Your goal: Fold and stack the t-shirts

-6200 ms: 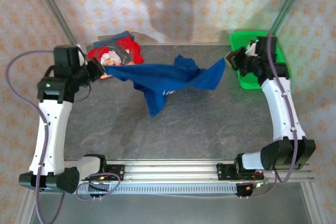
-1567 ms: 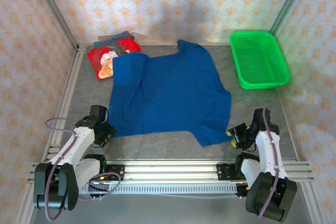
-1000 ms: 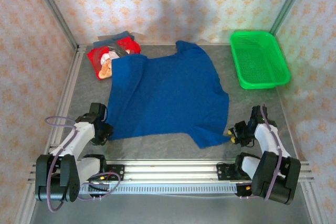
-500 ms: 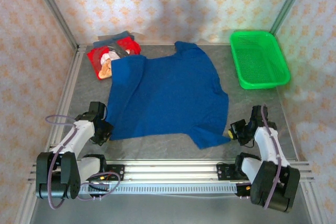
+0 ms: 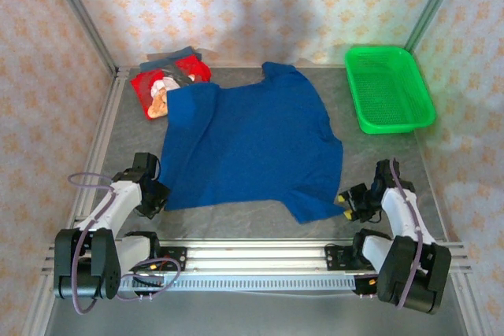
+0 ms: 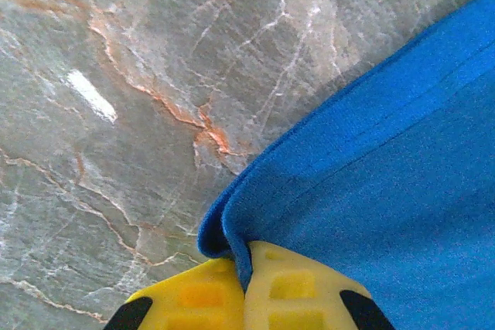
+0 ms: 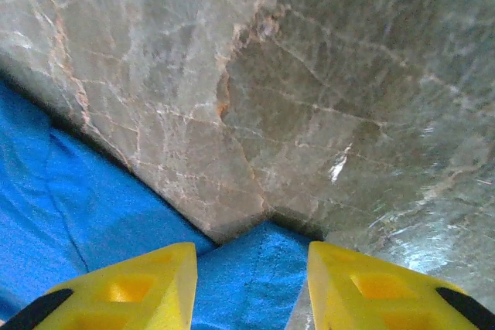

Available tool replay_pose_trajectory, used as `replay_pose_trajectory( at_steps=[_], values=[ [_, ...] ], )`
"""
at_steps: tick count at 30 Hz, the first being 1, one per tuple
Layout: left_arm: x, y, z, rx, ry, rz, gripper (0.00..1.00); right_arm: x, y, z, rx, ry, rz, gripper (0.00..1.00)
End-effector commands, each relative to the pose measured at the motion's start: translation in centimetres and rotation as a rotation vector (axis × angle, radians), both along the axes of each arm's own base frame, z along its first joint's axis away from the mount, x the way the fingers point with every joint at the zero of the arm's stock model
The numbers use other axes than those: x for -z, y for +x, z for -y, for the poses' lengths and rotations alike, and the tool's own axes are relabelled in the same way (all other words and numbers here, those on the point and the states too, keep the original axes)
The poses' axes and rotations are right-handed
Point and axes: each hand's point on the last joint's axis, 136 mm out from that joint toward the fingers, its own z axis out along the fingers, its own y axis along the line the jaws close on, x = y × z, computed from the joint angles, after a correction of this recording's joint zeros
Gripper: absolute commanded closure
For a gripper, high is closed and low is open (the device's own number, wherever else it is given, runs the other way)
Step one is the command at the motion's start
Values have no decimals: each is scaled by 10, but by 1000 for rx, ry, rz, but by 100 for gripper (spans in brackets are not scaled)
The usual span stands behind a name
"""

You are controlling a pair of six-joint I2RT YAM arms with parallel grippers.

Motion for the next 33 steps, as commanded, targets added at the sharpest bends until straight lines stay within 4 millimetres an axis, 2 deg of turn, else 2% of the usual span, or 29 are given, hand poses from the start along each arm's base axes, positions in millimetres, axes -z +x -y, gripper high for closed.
replay_pose_trajectory(
  at_steps=[1,10,15,23,33],
  values=[
    [14,59,12,38,-71,252,100,7,-8,-3,-35,-3,-33,59],
    [13,59,12,37,-68,255,100,-4,-18,7,-60,-93,-88,58],
    [13,58,12,38,-69,256,100,-11,-16,9,-89,-130,-88,57],
    [13,57,12,40,-67,254,100,5,-8,2,-73,-80,-69,59],
    [13,55,11,36,-65,256,100,12,-2,-4,-100,-86,-80,66]
  ],
)
